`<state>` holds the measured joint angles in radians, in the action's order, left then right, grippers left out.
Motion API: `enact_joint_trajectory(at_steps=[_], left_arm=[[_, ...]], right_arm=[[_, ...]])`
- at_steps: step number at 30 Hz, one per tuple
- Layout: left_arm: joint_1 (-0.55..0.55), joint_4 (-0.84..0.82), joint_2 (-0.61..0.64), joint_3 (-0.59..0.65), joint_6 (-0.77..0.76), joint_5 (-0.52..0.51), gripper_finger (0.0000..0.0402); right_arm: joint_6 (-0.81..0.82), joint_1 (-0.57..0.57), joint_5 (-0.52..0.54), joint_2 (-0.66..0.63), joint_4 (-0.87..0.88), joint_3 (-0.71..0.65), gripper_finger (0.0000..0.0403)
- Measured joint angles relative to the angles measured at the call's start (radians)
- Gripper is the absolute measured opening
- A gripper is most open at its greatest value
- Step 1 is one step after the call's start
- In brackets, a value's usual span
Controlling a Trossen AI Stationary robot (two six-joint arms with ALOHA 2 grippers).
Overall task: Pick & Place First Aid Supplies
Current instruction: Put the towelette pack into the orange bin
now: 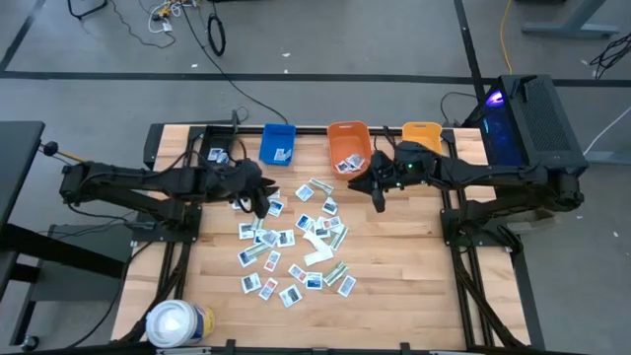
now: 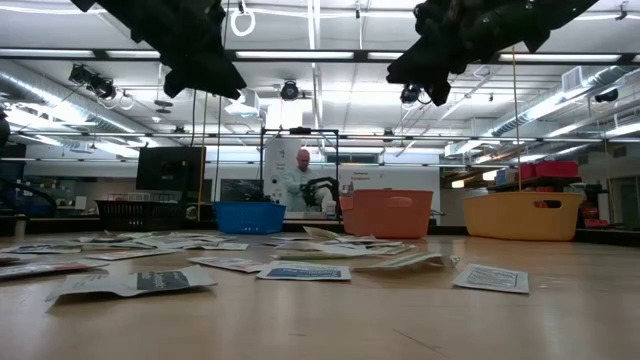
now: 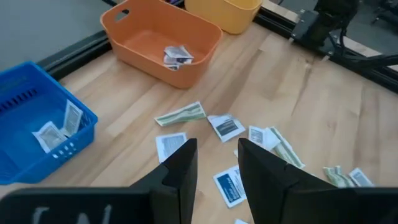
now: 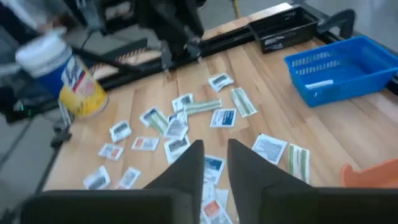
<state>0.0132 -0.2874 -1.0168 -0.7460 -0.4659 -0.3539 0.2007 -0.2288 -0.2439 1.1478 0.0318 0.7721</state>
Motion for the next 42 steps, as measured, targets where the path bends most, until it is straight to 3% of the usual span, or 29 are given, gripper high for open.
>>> enact_joint_trajectory(at_steps=[7, 12, 19, 28, 42], left_arm=[[-0.029, -0.018, 0.0, 0.0, -0.027, 0.0, 0.0119], [-0.029, -0.018, 0.0, 0.0, -0.028, -0.001, 0.0119], [-0.029, -0.02, 0.0, 0.0, -0.065, -0.004, 0.0119], [-0.029, -0.025, 0.0, 0.0, -0.097, -0.007, 0.0119], [-0.029, -0.041, 0.0, 0.0, -0.1, -0.019, 0.0119]], right_arm=[[-0.161, 0.054, 0.001, 0.08, -0.003, 0.001, 0.0152], [-0.371, 0.086, 0.066, 0.141, 0.002, 0.001, 0.0174], [-0.745, 0.116, 0.219, 0.222, 0.014, 0.001, 0.0173], [-1.07, 0.116, 0.235, 0.343, 0.031, 0.0, 0.0169], [-1.242, 0.116, 0.263, 0.498, -0.054, 0.0, 0.0169]])
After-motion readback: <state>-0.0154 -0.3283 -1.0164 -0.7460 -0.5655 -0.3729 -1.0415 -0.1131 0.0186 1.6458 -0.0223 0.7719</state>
